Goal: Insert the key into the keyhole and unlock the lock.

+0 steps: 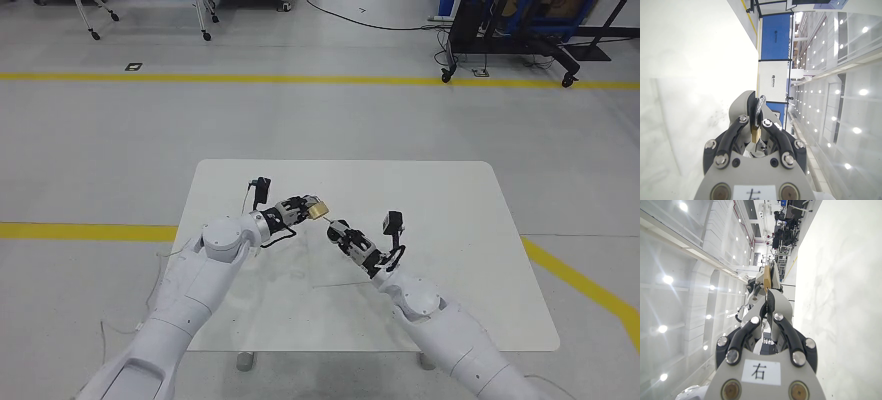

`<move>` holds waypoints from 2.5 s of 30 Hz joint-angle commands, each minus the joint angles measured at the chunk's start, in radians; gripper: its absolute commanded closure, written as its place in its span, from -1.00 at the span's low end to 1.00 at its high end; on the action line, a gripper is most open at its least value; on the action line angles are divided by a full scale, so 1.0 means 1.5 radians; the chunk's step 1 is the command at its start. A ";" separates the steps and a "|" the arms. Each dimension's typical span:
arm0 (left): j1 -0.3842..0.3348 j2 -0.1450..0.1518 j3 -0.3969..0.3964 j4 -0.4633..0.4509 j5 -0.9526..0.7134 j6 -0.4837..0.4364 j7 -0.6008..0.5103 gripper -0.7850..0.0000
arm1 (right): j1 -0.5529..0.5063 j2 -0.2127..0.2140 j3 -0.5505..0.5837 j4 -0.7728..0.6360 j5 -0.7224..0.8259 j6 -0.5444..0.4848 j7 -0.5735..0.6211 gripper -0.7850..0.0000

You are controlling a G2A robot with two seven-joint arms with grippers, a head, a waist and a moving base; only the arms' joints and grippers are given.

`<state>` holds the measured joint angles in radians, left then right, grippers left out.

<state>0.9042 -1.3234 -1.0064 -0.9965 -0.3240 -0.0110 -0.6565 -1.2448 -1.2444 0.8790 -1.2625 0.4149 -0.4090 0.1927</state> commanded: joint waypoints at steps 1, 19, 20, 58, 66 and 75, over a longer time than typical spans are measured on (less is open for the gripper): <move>0.000 -0.001 -0.002 0.001 -0.004 0.009 0.005 1.00 | -0.003 -0.002 -0.001 -0.006 -0.027 0.008 -0.022 1.00; 0.000 -0.006 -0.001 0.003 0.002 0.020 -0.001 1.00 | -0.012 -0.022 -0.005 -0.028 -0.134 0.047 -0.110 1.00; 0.000 -0.006 -0.001 0.003 0.002 0.020 -0.002 1.00 | -0.013 -0.023 -0.004 -0.028 -0.136 0.049 -0.111 1.00; -0.014 -0.014 -0.007 0.034 0.006 0.021 -0.016 1.00 | -0.014 -0.059 0.013 -0.017 -0.181 0.078 -0.126 1.00; -0.016 -0.017 -0.006 0.039 0.006 0.023 -0.016 1.00 | -0.013 -0.067 0.002 -0.014 -0.196 0.079 -0.113 1.00; -0.014 -0.017 -0.003 0.031 0.029 0.010 -0.020 1.00 | -0.013 -0.070 0.023 -0.005 -0.199 0.074 -0.106 1.00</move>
<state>0.8818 -1.3490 -1.0118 -0.9464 -0.2868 0.0097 -0.6847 -1.2634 -1.3498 0.9095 -1.2713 0.1173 -0.2974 0.0310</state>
